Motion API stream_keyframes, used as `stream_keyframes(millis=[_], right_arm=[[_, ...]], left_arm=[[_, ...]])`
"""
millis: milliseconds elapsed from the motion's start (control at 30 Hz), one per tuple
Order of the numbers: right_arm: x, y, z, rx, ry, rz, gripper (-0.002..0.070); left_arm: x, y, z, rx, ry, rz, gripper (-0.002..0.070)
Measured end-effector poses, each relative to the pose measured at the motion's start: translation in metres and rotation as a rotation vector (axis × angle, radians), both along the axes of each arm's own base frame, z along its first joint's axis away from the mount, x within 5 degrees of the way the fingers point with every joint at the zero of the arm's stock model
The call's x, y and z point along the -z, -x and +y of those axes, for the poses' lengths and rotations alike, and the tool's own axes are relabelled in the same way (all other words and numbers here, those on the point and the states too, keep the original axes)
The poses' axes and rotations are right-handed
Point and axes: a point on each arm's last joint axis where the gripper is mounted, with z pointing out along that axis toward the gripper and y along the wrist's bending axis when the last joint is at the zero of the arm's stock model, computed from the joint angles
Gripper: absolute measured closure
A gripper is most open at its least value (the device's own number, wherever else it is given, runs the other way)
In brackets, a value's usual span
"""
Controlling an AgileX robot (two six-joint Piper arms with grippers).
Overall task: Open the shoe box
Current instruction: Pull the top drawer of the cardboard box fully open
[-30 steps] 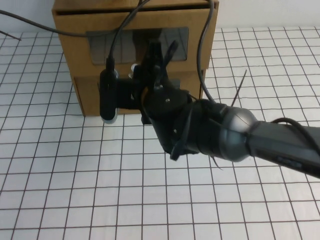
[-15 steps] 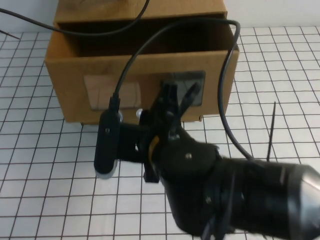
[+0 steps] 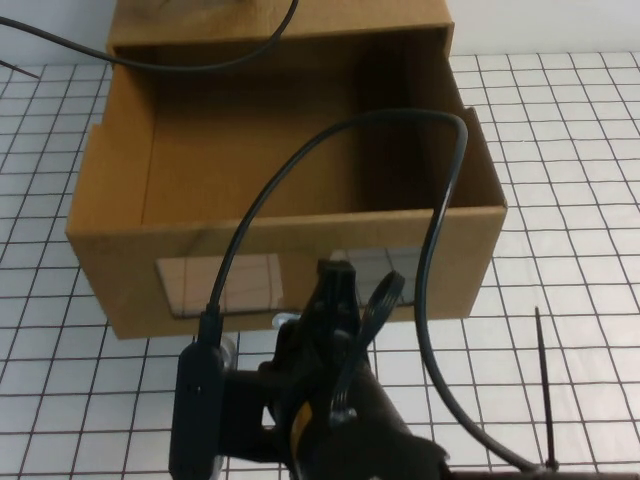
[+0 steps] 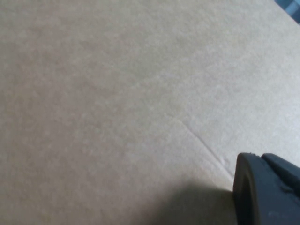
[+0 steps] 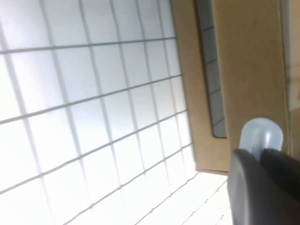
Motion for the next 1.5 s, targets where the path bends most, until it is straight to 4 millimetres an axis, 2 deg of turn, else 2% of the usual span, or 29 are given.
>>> stream_keyframes(millis=[233,433,533,700,767,867,1000,1100,1167,1367,1500], right_arm=[[-0.002,0.007,-0.003,0.035,-0.021,0.027,0.0649],[-0.010,0.009,-0.012,0.087,-0.056,0.061,0.0522],[-0.016,0.009,-0.016,0.100,-0.070,0.062,0.0499],[-0.022,0.010,-0.021,0.133,-0.097,0.098,0.0501],[-0.030,0.012,-0.023,0.156,-0.139,0.148,0.0517],[-0.053,0.018,-0.034,0.177,-0.232,0.227,0.0559],[-0.088,0.024,-0.059,0.203,-0.333,0.263,0.0610],[-0.105,0.021,-0.078,0.234,-0.378,0.245,0.0621],[-0.113,0.013,-0.089,0.280,-0.405,0.233,0.0625],[-0.126,-0.034,-0.132,0.516,-0.481,0.187,0.0677],[-0.137,-0.052,-0.174,0.658,-0.581,0.186,0.0686]], left_arm=[[0.000,0.000,0.000,0.000,0.000,0.000,0.0677],[-0.003,0.002,0.000,0.000,0.001,-0.006,0.0677],[-0.007,0.004,0.001,0.007,-0.017,-0.016,0.0677],[-0.026,0.013,0.002,0.044,-0.041,-0.052,0.0677],[-0.037,0.017,0.003,0.051,-0.039,-0.085,0.0677],[-0.055,0.024,0.004,0.049,-0.039,-0.147,0.0677],[-0.081,0.041,0.009,0.035,-0.051,-0.218,0.0677],[-0.095,0.054,0.012,0.025,-0.058,-0.255,0.0677],[-0.103,0.061,0.015,0.018,-0.066,-0.273,0.0677],[-0.132,0.093,0.026,-0.036,-0.119,-0.354,0.0677],[-0.146,0.122,0.039,-0.090,-0.196,-0.389,0.0677]])
